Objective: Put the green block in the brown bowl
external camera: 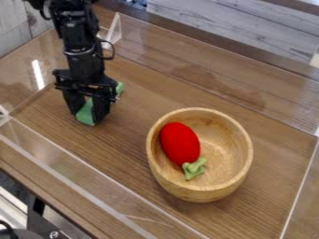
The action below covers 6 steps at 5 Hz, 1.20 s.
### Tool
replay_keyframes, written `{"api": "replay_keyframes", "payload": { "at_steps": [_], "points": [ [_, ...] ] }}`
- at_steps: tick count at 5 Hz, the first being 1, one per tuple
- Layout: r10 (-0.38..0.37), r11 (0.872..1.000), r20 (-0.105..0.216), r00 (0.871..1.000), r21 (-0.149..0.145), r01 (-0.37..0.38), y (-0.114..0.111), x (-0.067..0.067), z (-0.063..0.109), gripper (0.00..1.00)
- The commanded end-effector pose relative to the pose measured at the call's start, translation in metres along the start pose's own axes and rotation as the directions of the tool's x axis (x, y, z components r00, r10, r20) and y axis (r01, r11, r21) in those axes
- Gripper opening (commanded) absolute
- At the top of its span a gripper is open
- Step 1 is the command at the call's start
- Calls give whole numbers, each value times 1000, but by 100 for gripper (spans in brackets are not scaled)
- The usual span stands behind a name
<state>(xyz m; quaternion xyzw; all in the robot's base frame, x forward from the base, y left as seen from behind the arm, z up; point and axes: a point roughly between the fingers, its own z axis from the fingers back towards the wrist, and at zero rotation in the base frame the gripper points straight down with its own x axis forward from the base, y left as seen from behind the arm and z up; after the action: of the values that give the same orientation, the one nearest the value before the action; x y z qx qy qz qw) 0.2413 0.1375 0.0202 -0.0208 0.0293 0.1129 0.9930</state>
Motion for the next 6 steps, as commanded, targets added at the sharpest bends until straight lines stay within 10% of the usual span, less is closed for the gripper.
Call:
{"api": "replay_keyframes", "payload": {
  "at_steps": [1, 4, 6],
  "points": [
    [13, 1000, 39, 999, -9, -13, -16, 3, 26, 0],
    [-42, 997, 88, 995, -65, 47, -59, 4, 86, 0],
    [-166, 984, 73, 983, -60, 170, -65, -18, 87, 0]
  ]
}}
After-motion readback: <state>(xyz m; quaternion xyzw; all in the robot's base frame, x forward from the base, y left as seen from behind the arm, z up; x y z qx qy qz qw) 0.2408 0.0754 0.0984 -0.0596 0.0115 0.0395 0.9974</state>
